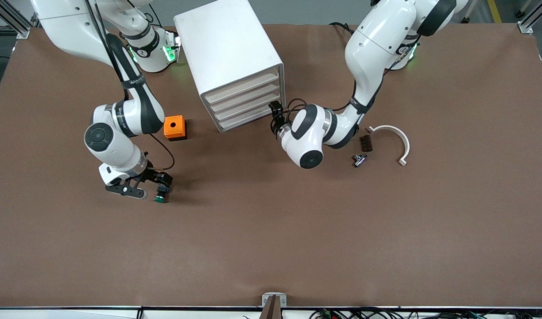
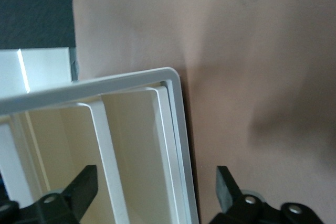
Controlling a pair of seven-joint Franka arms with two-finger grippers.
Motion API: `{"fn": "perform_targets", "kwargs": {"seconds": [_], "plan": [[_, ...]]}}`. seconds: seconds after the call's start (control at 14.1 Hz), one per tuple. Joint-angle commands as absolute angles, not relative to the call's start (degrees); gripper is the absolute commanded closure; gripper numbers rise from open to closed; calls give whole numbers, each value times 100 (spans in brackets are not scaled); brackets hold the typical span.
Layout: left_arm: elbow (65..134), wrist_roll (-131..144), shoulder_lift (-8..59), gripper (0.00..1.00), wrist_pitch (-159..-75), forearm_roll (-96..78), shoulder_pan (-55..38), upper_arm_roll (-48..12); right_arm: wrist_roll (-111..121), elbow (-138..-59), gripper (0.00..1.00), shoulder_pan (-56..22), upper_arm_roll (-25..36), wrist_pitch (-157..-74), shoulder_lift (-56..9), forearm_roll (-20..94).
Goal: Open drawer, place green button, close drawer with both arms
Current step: 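Grasp the green button with the right gripper while the left gripper grips the drawer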
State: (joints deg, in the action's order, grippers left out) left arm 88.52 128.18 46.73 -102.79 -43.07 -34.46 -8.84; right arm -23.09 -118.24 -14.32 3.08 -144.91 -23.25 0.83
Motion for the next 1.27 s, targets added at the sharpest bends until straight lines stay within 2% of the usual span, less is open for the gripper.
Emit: {"fn": "perform_targets", "kwargs": {"seconds": [0.0, 0.07, 0.28, 0.5, 0.57, 0.64, 0.85, 0.92, 0.99, 1.06, 1.2], "plan": [[8710, 13279, 4772, 29, -10064, -4561, -3533, -870, -2373, -11848, 0, -1450, 351, -14686, -2469, 105], [8710, 13298, 4772, 38, -10003, -4649, -3568, -870, -2373, -11848, 0, -1450, 352, -14774, -2539, 105], [8710, 13395, 4772, 46, -9783, -5018, -3577, -870, -2478, -11839, 0, -1433, 360, -14993, -2741, 97], [8710, 13395, 4799, 46, -9765, -5097, -3700, -870, -2496, -11830, 0, -1441, 360, -15240, -2909, 97], [8710, 13386, 4816, 51, -9765, -5124, -3709, -870, -2496, -11821, 0, -1415, 369, -15258, -2927, 97], [8701, 13377, 4825, 66, -9765, -5124, -3726, -870, -2496, -11804, 0, -1398, 369, -15267, -2979, 97], [8701, 13333, 4860, 69, -9765, -5150, -3823, -870, -2496, -11795, 3, -1397, 369, -15275, -3041, 97], [8692, 13324, 4878, 75, -9765, -5150, -3832, -870, -2505, -11804, 39, -1389, 360, -15249, -3041, 97], [8692, 13324, 4878, 88, -9765, -5150, -3832, -870, -2609, -11804, 81, -1389, 360, -15232, -3041, 97], [8692, 13316, 4878, 96, -9765, -5150, -3832, -870, -2819, -11804, 99, -1423, 360, -15223, -3050, 97], [8684, 13315, 4869, 100, -9765, -5142, -3823, -870, -2988, -11804, 100, -1468, 360, -15205, -3050, 97]]}}
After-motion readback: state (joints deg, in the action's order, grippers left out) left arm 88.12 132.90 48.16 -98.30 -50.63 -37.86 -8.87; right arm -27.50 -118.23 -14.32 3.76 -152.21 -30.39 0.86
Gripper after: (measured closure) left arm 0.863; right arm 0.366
